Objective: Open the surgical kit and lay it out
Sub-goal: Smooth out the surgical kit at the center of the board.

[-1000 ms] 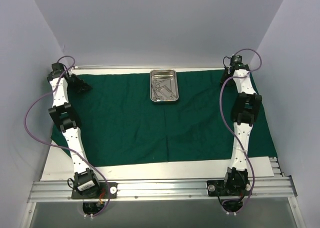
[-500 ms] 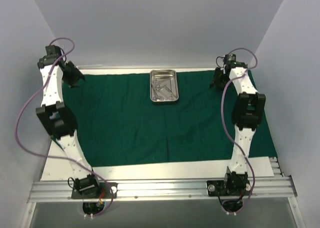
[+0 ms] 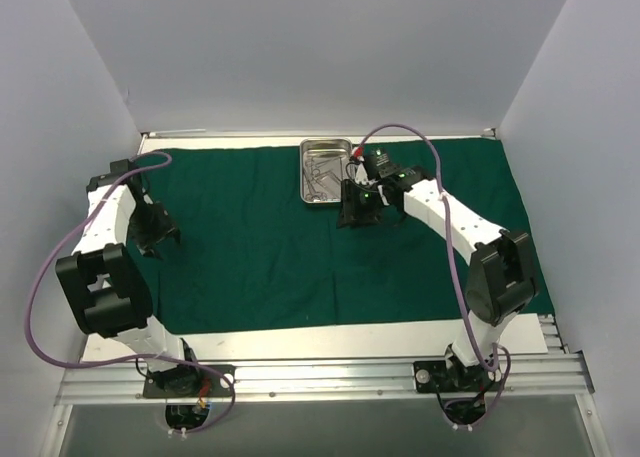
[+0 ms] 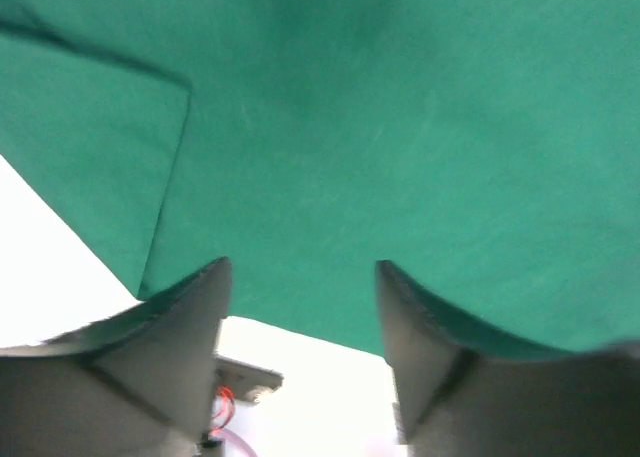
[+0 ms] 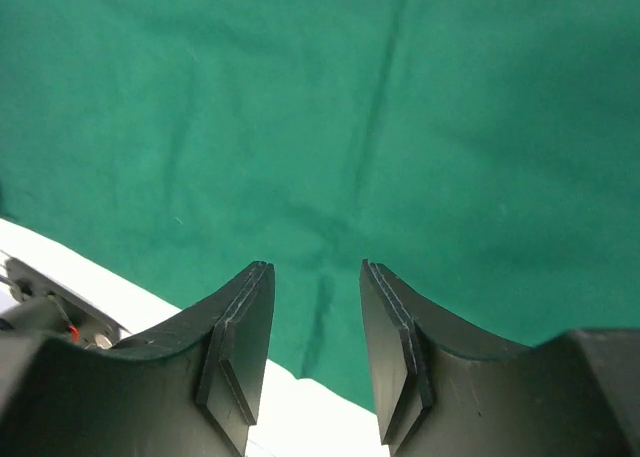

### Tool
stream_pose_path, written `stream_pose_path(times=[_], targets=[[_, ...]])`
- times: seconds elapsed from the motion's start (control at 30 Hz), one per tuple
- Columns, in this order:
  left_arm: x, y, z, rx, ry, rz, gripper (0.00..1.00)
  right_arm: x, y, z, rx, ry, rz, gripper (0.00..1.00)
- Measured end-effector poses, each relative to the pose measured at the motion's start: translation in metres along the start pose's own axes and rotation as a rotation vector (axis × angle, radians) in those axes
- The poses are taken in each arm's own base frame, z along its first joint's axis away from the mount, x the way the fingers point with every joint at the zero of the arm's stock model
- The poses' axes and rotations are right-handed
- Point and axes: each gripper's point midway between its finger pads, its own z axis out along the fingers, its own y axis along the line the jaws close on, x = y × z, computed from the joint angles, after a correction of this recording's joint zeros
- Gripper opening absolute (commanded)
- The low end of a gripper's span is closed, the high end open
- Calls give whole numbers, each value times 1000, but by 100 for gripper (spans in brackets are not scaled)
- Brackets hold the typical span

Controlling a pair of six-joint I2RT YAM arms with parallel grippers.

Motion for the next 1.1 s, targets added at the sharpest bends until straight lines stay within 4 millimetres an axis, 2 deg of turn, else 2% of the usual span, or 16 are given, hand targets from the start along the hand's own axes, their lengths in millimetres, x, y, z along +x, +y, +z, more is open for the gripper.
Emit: stream_pose_path(times=[0.03,0.07,0.13,0.17,0.2,0.37,0.5,0.67,0.77,0.9,1.1], targets=[[9,2,5,-2,28,4,48,7,-3,0,5,11,7,40],[18,3,10,-4,52,4,31,14,-10,-2,15,20,18,40],[34,7,16,-10,87,-3,19,18,-19,-6,32,17,35,40],[41,8,17,-8,101,-6,7,18,-21,-9,33,9,38,39],[48,10,19,-9,111,-11,3,17,-23,-12,34,-3,41,39],[63,15,32,-24,157,-10,2,14,-17,-39,3,-95,23,39],[63,16,49,-38,184,-3,2,20,-15,-45,-24,-128,11,39],[62,21,76,-72,239,6,2,45,-28,-27,-13,-60,28,38],[63,32,95,-134,295,13,2,50,-29,-20,-19,-40,33,38],[60,45,93,-182,314,-4,2,47,-28,-13,-35,-37,27,38],[49,94,87,-329,307,-85,2,51,-34,6,-34,-3,20,38]])
